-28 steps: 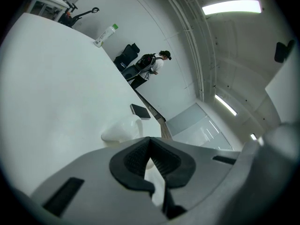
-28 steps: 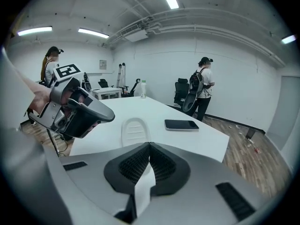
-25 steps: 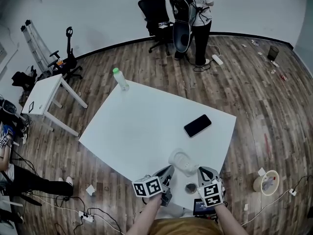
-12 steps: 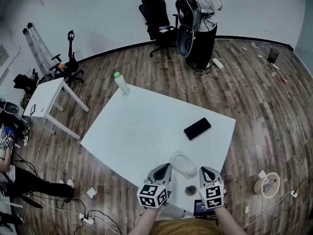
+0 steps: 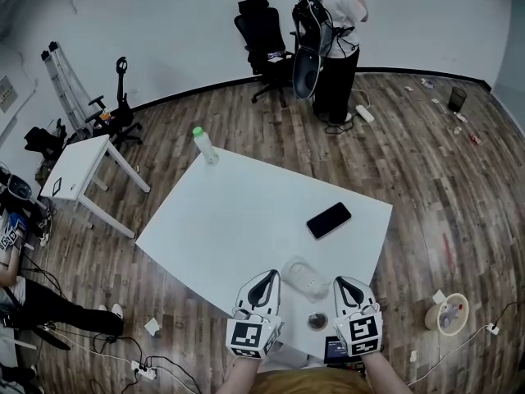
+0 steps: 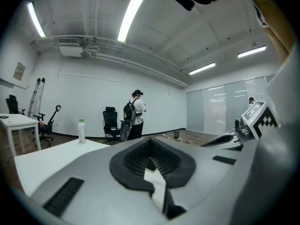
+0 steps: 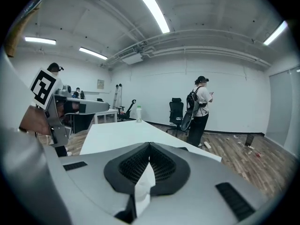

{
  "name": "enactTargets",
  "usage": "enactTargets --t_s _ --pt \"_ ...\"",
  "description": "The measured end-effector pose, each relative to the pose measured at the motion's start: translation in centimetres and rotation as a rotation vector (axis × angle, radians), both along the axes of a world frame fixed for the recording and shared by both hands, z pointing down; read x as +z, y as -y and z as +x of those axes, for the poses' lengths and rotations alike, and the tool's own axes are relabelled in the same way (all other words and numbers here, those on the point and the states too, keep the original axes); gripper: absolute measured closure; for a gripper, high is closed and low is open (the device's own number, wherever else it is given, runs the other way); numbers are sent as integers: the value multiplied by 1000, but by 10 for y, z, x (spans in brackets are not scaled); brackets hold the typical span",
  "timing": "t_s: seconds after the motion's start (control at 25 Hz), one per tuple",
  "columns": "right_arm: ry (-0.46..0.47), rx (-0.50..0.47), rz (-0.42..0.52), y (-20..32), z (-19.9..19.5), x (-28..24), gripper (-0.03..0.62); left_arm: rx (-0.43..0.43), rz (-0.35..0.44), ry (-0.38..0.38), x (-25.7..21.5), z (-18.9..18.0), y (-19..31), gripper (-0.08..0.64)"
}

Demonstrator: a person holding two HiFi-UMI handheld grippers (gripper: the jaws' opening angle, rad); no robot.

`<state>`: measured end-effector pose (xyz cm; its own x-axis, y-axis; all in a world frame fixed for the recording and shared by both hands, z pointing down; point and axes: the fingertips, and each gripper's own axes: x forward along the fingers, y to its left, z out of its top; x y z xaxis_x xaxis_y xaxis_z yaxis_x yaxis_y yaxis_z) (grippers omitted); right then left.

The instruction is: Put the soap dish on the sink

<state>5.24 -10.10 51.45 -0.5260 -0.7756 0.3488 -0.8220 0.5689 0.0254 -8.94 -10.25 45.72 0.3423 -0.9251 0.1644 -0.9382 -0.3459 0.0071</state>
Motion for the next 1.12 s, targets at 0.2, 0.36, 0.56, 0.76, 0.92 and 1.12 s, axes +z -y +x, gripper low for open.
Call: enactTargets --t_s 0.2,0.36,0.56,0.76,0.92,1.12 --pt "35 7 67 2 -4 -29 583 -44 104 48 -36 -2 1 553" --pt "68 8 100 0 -2 -47 583 -55 147 31 -54 -1 0 552" --pt "71 -1 166 -2 -2 -66 583 -32 161 -25 -62 0 -5 554" --pt "63 5 163 0 -2 -68 583 -42 156 -22 -64 -2 -6 554" --pt "57 21 134 1 -2 -68 583 -48 160 -22 -67 -7 -7 554" --pt "83 54 155 7 5 -82 583 -45 150 -21 -66 -6 -5 554"
